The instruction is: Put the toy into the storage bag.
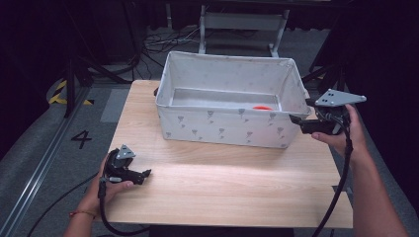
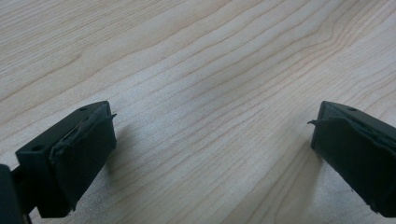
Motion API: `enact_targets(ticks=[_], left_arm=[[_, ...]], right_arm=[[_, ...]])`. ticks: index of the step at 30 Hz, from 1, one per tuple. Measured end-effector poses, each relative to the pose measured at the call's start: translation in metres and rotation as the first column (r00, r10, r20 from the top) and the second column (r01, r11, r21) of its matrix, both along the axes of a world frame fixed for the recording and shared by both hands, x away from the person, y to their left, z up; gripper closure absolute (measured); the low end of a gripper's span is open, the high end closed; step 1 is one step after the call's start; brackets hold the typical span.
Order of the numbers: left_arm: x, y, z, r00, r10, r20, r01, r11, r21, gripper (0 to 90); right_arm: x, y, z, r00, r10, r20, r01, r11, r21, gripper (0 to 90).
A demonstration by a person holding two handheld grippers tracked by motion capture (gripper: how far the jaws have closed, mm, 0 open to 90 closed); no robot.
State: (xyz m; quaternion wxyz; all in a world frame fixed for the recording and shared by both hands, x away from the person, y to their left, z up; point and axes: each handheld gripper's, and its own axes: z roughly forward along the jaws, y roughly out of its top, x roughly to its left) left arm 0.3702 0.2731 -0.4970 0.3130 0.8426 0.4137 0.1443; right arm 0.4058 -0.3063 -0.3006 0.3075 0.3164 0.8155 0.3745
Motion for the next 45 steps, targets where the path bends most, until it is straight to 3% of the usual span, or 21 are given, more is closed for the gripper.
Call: enact_targets(ticks=[12,22,32,45], left_arm=[[-0.001,0.000,0.000,1.0000,0.007,-0.001,-0.007,1.0000,-0.004,0.3],[-0.001,0.000,0.000,1.0000,0.008,0.004,-0.008,1.0000,-0.001,0.2],[-0.001,0.000,0.000,1.0000,0.007,0.004,-0.007,1.0000,0.001,0.2],[-0.001,0.000,0.000,1.0000,0.009,0.001,-0.009,1.0000,-0.001,0.2]], right_arm=[[-0.029,-0.004,-0.018,1.0000,0.002,0.004,-0.002,0.999,-0.050,26.1],[-0.049,-0.014,-0.050,1.0000,0.002,0.003,-0.002,0.999,-0.045,25.9],[-0.056,-0.027,-0.081,0.9991,-0.015,-0.040,0.011,0.996,-0.090,26.6],[-0.063,-0.047,-0.123,0.9920,-0.052,-0.115,0.043,0.996,-0.080,25.9]])
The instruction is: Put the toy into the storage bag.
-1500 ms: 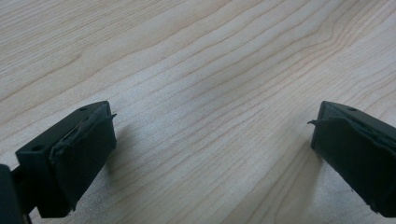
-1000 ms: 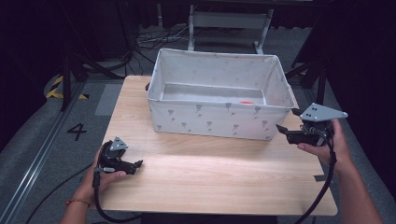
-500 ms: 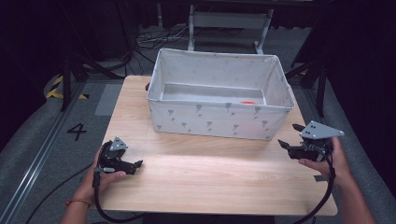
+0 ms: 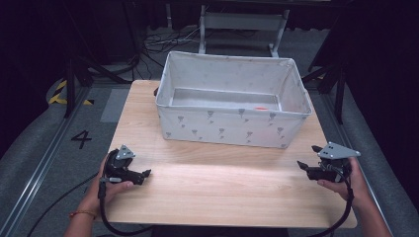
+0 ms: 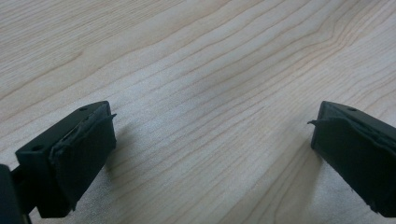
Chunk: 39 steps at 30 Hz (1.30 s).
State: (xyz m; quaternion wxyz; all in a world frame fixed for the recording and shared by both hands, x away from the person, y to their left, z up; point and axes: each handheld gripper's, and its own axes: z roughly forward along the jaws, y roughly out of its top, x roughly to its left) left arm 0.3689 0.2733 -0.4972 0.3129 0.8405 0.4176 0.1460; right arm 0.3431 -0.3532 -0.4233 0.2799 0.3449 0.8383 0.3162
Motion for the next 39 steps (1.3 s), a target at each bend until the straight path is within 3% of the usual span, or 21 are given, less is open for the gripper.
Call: enact_targets(ticks=[8,10,12,14,17,21,23,25,26,29,39], left_arm=[[0.000,0.000,0.000,1.0000,-0.001,-0.001,0.001,1.0000,0.001,0.2],[0.000,0.000,0.000,1.0000,-0.001,-0.001,0.001,1.0000,0.001,0.2],[0.000,0.000,0.000,1.0000,-0.002,0.001,0.002,1.0000,0.001,0.2],[0.000,0.000,0.000,1.0000,-0.001,-0.001,0.001,1.0000,0.001,0.2],[0.000,0.000,0.000,1.0000,-0.001,-0.001,0.001,1.0000,0.001,0.2],[0.000,0.000,0.000,1.0000,-0.001,-0.001,0.001,1.0000,0.001,0.2],[0.000,0.000,0.000,1.0000,0.001,0.000,-0.001,1.0000,0.001,0.2],[0.000,0.000,0.000,1.0000,0.006,-0.001,-0.006,1.0000,-0.003,0.2],[0.000,0.000,0.000,1.0000,0.006,-0.001,-0.006,1.0000,-0.003,0.2],[0.000,0.000,0.000,1.0000,0.002,0.000,-0.002,1.0000,0.000,0.2],[-0.001,-0.001,0.000,0.9999,0.010,-0.003,-0.010,0.9999,-0.005,0.2]], right_arm=[[-0.006,-0.009,-0.025,0.9976,-0.029,-0.064,0.033,0.998,0.060,21.4],[-0.008,-0.014,-0.035,0.9948,-0.048,-0.090,0.057,0.993,0.099,21.6],[-0.009,-0.017,-0.042,0.9930,-0.058,-0.103,0.068,0.993,0.094,21.9],[-0.012,-0.019,-0.049,0.9914,-0.061,-0.116,0.073,0.992,0.099,27.8],[-0.017,-0.024,-0.061,0.9879,-0.071,-0.137,0.082,0.994,0.072,24.3],[-0.020,-0.029,-0.069,0.9852,-0.108,-0.133,0.119,0.989,0.082,20.9],[-0.023,-0.033,-0.074,0.9826,-0.128,-0.134,0.143,0.984,0.109,19.7],[-0.023,-0.038,-0.078,0.9804,-0.136,-0.143,0.158,0.975,0.157,17.8],[-0.023,-0.038,-0.078,0.9804,-0.136,-0.143,0.158,0.975,0.157,17.8],[-0.020,-0.043,-0.079,0.9694,-0.149,-0.195,0.187,0.963,0.196,15.7],[-0.019,-0.041,-0.080,0.9677,-0.163,-0.192,0.200,0.962,0.189,14.6]])
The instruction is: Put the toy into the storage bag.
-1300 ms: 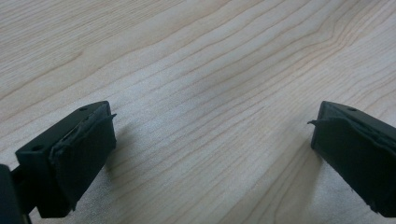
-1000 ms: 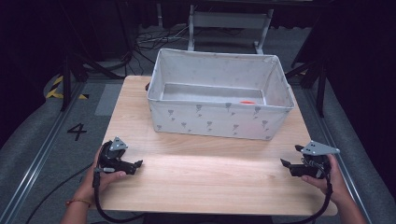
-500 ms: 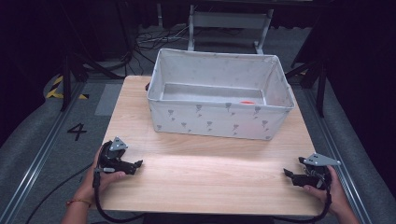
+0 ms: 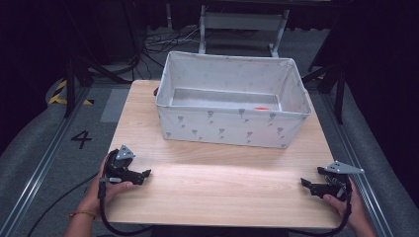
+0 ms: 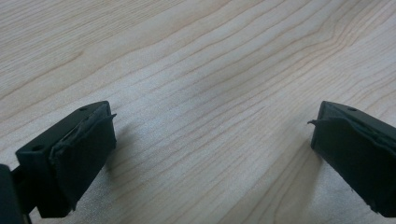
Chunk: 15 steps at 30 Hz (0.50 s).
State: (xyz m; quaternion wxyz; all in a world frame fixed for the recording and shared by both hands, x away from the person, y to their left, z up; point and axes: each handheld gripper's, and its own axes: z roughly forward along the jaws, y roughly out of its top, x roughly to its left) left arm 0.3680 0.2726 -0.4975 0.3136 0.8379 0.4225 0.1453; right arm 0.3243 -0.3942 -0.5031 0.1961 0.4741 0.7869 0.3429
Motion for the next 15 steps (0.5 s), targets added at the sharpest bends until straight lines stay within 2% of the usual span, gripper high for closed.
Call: enact_targets(ticks=[15], left_arm=[[0.0008,-0.0004,0.0004,1.0000,0.003,0.000,-0.003,1.0000,0.005,0.5]], right_arm=[[-0.0008,0.0008,0.0001,0.9999,-0.014,0.001,0.014,1.000,-0.003,14.6]])
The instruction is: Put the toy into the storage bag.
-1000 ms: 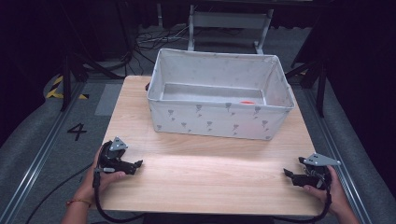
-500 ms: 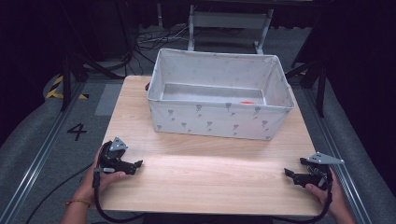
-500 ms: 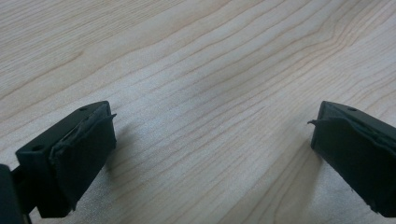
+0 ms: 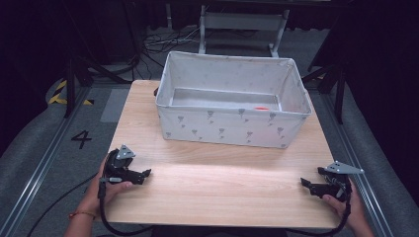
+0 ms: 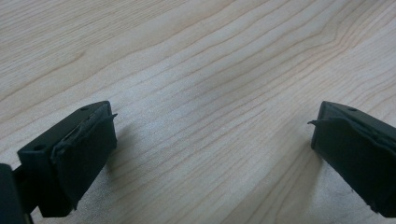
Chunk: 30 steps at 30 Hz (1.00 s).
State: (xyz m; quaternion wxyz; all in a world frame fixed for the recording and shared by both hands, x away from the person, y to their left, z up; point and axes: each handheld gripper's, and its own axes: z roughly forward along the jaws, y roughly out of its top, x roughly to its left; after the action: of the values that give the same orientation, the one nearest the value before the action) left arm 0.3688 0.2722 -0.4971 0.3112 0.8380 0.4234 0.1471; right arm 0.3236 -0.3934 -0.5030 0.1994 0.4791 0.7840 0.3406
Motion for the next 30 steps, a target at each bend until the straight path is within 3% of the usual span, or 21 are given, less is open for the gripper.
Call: enact_targets(ticks=[16,20,21,30], left_arm=[[0.0027,-0.0023,-0.0005,0.9994,0.034,0.000,-0.034,0.9994,-0.006,0.2],[0.0029,-0.0056,-0.0001,0.9976,0.070,-0.005,-0.070,0.9976,-0.004,0.0],[0.0024,-0.0089,-0.0005,0.9945,0.105,0.002,-0.105,0.9945,-0.004,0.0],[0.0024,-0.0089,-0.0004,0.9946,0.104,0.000,-0.104,0.9946,-0.003,0.0]], right_arm=[[0.0006,-0.0002,-0.0001,1.0000,0.005,0.000,-0.005,1.000,0.002,14.6],[0.0005,-0.0002,-0.0001,1.0000,0.005,0.000,-0.005,1.000,0.001,14.6],[0.0005,-0.0002,-0.0001,1.0000,0.005,0.000,-0.005,1.000,0.001,14.6],[0.0004,-0.0002,-0.0001,1.0000,0.005,0.001,-0.005,1.000,0.000,14.6]])
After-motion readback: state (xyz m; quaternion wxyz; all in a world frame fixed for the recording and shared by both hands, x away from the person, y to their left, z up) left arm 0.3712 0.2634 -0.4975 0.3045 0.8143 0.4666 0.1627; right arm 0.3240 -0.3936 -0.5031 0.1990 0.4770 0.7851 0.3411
